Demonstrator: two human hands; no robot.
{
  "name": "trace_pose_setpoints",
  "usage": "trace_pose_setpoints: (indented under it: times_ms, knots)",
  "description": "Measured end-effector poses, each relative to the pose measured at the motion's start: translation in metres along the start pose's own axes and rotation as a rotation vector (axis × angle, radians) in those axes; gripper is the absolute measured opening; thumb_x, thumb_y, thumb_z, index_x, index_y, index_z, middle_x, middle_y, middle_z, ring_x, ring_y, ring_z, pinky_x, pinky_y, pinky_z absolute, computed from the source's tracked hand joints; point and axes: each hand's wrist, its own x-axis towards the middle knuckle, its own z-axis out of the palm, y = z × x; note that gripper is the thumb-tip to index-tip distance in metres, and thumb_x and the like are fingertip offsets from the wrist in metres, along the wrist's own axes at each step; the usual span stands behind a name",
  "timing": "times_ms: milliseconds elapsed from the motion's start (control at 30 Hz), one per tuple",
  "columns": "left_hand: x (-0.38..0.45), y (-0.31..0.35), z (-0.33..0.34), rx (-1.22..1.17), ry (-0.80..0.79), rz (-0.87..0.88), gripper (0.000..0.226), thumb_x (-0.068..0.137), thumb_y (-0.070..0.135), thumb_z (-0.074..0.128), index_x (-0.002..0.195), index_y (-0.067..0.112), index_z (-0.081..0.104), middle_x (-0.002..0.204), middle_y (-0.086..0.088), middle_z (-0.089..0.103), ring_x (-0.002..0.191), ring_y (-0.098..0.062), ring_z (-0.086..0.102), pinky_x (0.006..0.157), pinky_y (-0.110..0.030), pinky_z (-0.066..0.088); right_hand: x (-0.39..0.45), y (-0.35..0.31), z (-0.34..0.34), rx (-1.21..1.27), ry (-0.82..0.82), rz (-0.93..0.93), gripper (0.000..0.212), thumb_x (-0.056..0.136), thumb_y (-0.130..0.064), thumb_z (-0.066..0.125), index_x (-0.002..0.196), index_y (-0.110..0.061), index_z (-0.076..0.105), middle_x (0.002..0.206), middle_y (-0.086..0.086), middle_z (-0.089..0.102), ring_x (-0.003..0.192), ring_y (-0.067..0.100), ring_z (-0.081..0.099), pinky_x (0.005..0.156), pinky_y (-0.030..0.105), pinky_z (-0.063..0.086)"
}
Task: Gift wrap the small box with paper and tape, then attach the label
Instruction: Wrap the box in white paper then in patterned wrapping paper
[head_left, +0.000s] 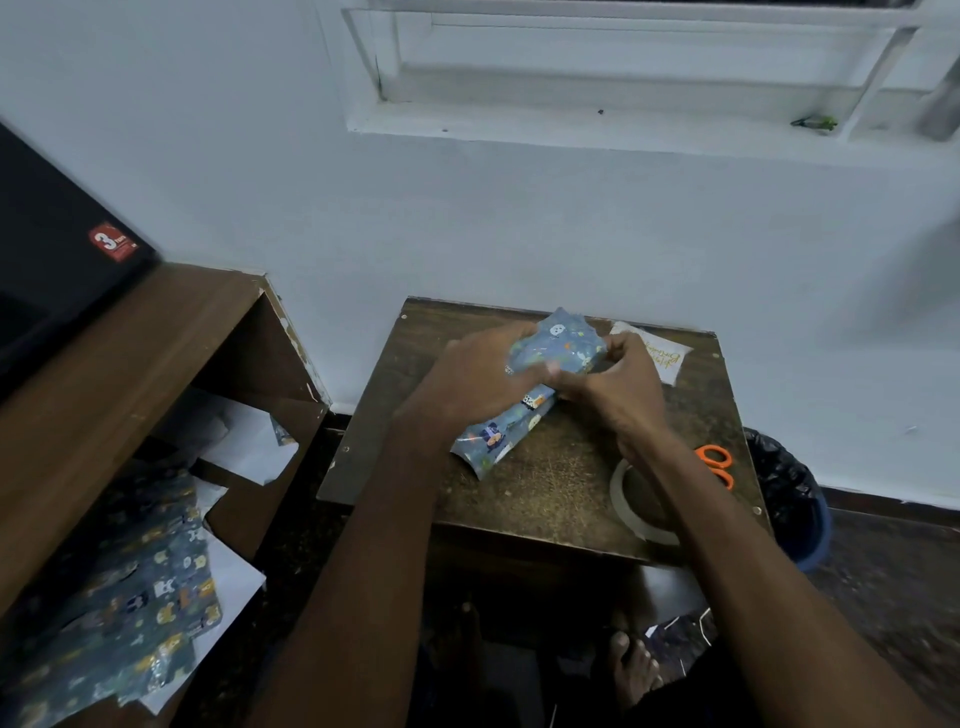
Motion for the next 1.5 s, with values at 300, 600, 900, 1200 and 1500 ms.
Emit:
trace_pose_setpoints:
  times_ms: [300,600,900,1200,1500]
  knots:
    - [0.002,0.014,0.011,0.418,0.065,-0.024,0.087,0.084,0.042,0.081,0.158,0.029,0.036,0.147,-0.002,0.05,0.137,-0.027,0.049,0.108,-0.044,0.036,-0.002,-0.008,0.0,0.139,-0.045,0.044,0.063,0.069,-0.027,0.098,0.108,-0.005,0.054,0.093,0.013,0.078,0.068,0.025,0.076,0.058,0.034,0.061]
    - [-0.001,-0.001,-0.002,0.226,0.008,0.067,0.087,0.067,0.018,0.094,0.141,0.037,0.052,0.132,0.013,0.062,0.13,-0.015,0.05,0.098,-0.031,0.016,0.008,-0.001,-0.023,0.163,-0.166,0.112,0.056,0.067,-0.03,0.097,0.091,0.003,0.058,0.068,0.019,0.054,0.04,0.019,0.036,0.048,0.028,0.032]
    - [0.001,-0.014,0.001,0.066,-0.014,0.084,0.092,0.065,0.032,0.1,0.146,0.028,0.057,0.149,0.009,0.058,0.141,-0.015,0.047,0.1,-0.024,0.014,0.013,-0.011,-0.021,0.204,-0.053,0.18,0.043,0.092,-0.058,0.069,0.092,-0.014,0.065,0.063,0.004,0.052,0.043,0.016,0.039,0.043,0.023,0.03]
    - [0.002,-0.013,0.001,0.15,0.01,0.153,0.084,0.056,0.041,0.102,0.134,0.034,0.07,0.169,0.012,0.031,0.155,-0.016,0.023,0.105,-0.026,0.006,0.009,-0.016,-0.02,0.28,-0.148,0.093,0.035,0.089,0.005,0.064,0.115,-0.014,0.076,0.108,0.011,0.079,0.108,0.036,0.073,0.097,0.056,0.058]
    - [-0.003,-0.005,-0.008,0.101,0.358,0.35,0.037,0.054,0.055,0.098,0.074,0.03,0.081,0.136,0.015,0.06,0.128,-0.015,0.042,0.097,-0.034,0.023,0.007,-0.009,-0.008,-0.016,0.108,-0.256,0.008,0.09,-0.023,0.08,0.084,-0.018,0.079,0.067,-0.002,0.069,0.06,0.006,0.059,0.059,0.022,0.048]
